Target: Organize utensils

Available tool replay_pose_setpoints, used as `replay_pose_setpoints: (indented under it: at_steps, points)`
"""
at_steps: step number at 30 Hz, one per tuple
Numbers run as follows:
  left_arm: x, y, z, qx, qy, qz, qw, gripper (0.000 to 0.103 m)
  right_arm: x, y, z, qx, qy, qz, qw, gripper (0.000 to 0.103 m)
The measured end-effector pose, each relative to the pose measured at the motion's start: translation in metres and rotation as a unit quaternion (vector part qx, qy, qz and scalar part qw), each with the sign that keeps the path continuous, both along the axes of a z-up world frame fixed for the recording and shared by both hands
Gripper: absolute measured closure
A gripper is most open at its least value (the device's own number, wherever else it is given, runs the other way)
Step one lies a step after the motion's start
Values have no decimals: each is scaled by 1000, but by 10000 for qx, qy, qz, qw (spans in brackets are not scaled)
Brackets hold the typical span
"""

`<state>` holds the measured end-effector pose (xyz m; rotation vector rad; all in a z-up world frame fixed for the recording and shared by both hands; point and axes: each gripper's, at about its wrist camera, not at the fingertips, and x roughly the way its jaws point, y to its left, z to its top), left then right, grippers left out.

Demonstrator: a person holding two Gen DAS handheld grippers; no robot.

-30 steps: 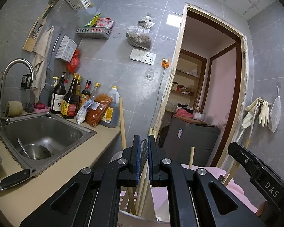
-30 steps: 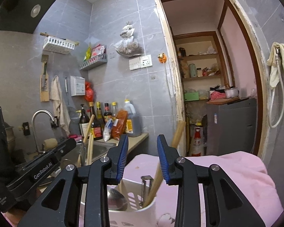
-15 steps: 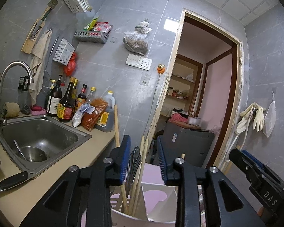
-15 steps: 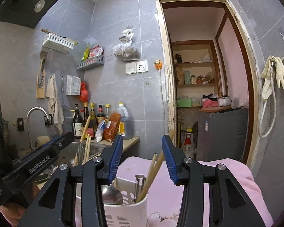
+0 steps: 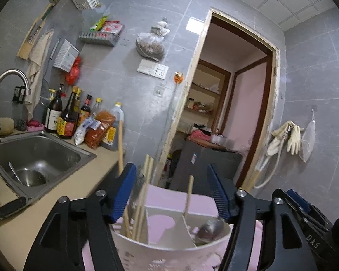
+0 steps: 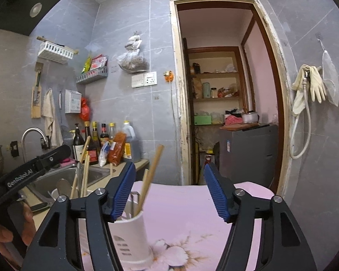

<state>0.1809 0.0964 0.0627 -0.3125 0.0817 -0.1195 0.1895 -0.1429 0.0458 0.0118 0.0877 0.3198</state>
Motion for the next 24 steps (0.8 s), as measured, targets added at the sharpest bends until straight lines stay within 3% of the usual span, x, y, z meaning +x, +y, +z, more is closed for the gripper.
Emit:
replay_pose_setpoints:
  at_steps: [7,13,20,24]
  points:
    - [-9,-20,-6,238,228,-256,9991,25,-10,-23,-6,-22,129,-196,9997,36]
    - [-23,-32,-12,438,487,-310,9974,9,-21,-37,-10,28,262,-251,9993,26]
    - [-50,-37,-30,588,798,-281,9947,8,-42,-48,-11,36,354,-206,9992,10]
    - [-74,-30,-35,221,821,-363,9957,8,-57,-56,-10,179,430,-147,9988,2]
